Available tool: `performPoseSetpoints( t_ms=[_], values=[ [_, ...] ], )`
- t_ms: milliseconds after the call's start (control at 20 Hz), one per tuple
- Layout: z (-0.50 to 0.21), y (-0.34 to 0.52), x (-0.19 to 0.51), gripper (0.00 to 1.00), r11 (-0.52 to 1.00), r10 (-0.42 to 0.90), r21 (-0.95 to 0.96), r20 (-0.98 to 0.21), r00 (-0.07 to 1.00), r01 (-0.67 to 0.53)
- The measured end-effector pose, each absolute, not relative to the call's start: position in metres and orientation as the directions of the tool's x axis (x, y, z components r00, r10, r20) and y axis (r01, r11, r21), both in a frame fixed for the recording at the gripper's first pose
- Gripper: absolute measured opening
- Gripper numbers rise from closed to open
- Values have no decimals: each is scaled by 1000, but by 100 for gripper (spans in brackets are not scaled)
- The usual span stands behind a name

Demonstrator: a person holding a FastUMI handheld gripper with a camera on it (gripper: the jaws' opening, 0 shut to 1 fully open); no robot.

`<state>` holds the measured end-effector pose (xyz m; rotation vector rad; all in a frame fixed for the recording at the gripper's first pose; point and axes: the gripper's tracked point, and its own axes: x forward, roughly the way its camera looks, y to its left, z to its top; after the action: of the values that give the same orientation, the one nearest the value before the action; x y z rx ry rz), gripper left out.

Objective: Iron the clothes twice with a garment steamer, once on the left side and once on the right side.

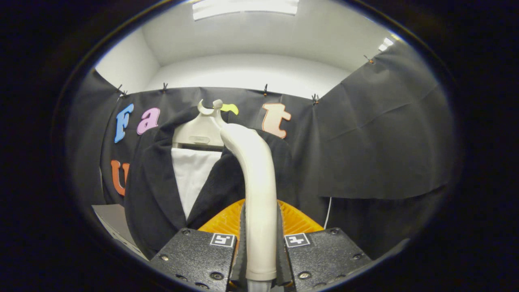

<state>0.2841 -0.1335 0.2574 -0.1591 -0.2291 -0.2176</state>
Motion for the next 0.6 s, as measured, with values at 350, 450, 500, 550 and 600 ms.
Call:
performPoseSetpoints(
  t_ms=[350, 450, 500, 550, 600],
  values=[
    [241, -129, 274, 31, 959, -197, -153, 239, 951, 237],
    [232, -128, 271, 31, 958, -201, -157, 228, 953, 240],
    [228, -129, 270, 31, 956, -207, -160, 221, 953, 245],
    [224, -128, 268, 31, 956, -211, -157, 216, 953, 247],
    [218, -128, 266, 31, 957, -212, -155, 210, 954, 247]
  ],
)
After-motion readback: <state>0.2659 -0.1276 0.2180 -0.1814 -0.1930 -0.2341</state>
